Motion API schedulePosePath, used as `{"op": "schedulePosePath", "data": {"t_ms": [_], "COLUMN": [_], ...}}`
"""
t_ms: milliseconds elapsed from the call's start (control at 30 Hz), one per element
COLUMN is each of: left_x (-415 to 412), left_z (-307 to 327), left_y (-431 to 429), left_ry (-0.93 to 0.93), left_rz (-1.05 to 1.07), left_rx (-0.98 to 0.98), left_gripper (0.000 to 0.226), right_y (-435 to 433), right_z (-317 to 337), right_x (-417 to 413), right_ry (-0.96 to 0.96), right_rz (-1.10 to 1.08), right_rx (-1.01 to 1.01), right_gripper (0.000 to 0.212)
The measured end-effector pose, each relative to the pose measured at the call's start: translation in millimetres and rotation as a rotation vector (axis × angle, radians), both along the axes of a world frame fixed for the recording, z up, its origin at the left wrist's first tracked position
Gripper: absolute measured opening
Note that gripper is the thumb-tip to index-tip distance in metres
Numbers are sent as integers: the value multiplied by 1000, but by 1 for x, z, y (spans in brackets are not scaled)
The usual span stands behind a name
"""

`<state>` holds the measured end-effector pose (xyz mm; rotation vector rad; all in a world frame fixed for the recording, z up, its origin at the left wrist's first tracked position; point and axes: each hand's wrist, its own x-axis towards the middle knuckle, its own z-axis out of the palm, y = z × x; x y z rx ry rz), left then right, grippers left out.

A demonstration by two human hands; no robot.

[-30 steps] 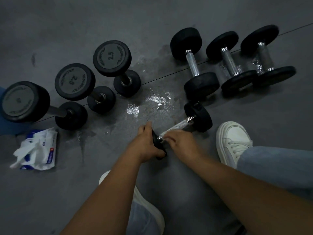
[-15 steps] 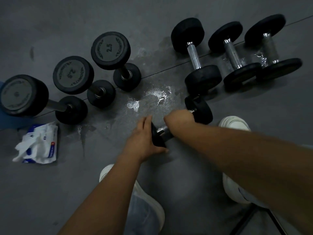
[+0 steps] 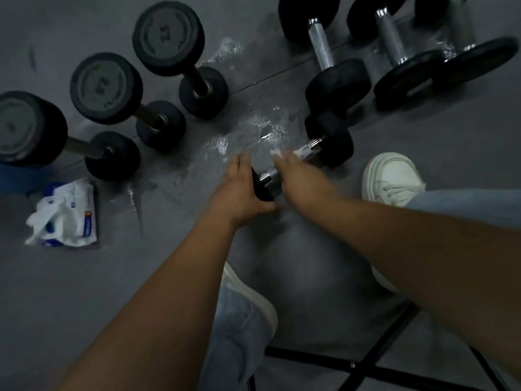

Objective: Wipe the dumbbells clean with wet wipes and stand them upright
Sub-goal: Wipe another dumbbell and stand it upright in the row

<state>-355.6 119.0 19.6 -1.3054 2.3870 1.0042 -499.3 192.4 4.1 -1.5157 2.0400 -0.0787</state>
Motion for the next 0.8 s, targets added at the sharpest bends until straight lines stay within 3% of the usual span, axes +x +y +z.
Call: {"op": "schedulePosePath", "data": {"t_ms": [100,200,333,433,500,667,800], "left_x": [0,-1,-5,-4,-4,-1,-1], "left_z": [-2,1,1,0,0,3,3], "left_y": [6,5,0,-1,-2,-1,-6], "left_ry": [-90,-79,-79,-72,-66,-63,-74], "left_rz": [-41,-18,-2,-1,-5,-11,-25], "left_rx": [-38,-45,-21,-16,-20,-26,-3], "left_gripper": [139,135,132,132,132,127,127], "right_y": [-3,-3,-7,-8,-3,-6,13], "right_z": [-2,-7,-2,-4,-6,-6,-15], "right_x": [-7,-16,-10,-19,-12,-18,-14], "right_ry": [-49,4,-85,-91,-28,2,54], "right_rz": [64,-127,12,-205,-140,-48,18], "right_rx": [-113,-147,-141,-147,-64,-49,-16], "right_gripper": [34,36,27,50,57,48,81]}}
